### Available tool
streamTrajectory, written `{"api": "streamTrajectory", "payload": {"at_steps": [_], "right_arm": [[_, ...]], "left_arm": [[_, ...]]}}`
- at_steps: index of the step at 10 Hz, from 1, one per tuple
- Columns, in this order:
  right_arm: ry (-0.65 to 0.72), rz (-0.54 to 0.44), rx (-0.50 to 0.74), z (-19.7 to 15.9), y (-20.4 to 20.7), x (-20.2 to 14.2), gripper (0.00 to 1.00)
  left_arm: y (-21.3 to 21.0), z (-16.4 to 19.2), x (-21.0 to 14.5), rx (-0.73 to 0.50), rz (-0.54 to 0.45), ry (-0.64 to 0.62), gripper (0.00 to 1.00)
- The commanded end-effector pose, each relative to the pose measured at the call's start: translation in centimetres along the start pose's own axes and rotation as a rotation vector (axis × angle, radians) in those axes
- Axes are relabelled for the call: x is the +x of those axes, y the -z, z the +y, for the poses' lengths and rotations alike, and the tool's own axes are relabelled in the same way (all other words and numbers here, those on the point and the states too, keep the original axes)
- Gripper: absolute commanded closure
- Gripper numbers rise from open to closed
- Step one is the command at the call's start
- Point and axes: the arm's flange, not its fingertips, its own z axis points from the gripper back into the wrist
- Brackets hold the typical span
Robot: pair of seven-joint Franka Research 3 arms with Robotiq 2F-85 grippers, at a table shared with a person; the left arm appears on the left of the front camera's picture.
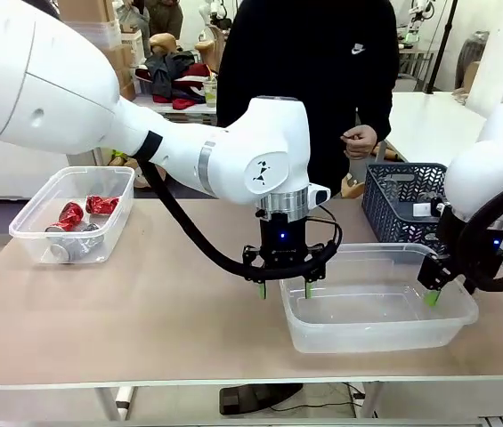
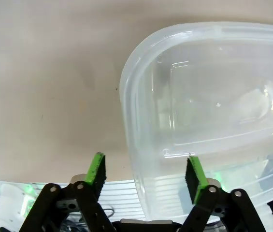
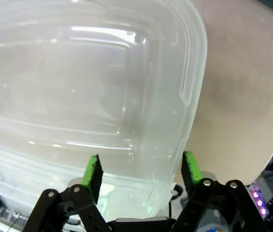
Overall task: Sort the waste into each basket.
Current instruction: Pick up the Organizing box on the right side of the table and lift it.
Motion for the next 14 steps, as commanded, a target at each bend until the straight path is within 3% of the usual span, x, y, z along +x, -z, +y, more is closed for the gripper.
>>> {"api": "streamTrajectory", "payload": {"at_steps": [1,2,3,4,6,11,14], "right_arm": [[0.016,-0.033,0.012,-0.7,-0.2,-0.1,1.00],[0.009,-0.036,0.007,-0.7,-0.4,-0.1,1.00],[0.007,-0.029,-0.006,-0.5,-0.2,0.0,1.00],[0.012,-0.029,-0.001,-0.5,-0.1,0.1,0.84],[-0.002,-0.049,0.000,-0.3,0.0,0.1,1.00],[-0.047,-0.017,0.013,0.2,-1.2,-0.7,1.00],[-0.084,0.033,-0.023,2.3,-7.5,-2.3,1.00]], "left_arm": [[0.0,-0.1,-0.3,0.010,0.024,-0.023,1.00],[-0.1,-0.1,-0.3,0.025,0.004,-0.058,0.65],[-0.2,-0.1,-0.5,0.021,-0.002,-0.060,1.00],[-0.3,0.0,-0.7,0.021,-0.002,-0.067,1.00],[-0.6,0.2,-1.0,0.026,0.000,-0.075,1.00],[-1.1,0.6,-1.0,0.025,0.007,-0.091,1.00],[-5.4,2.5,-2.0,-0.005,0.026,-0.114,1.00]]}}
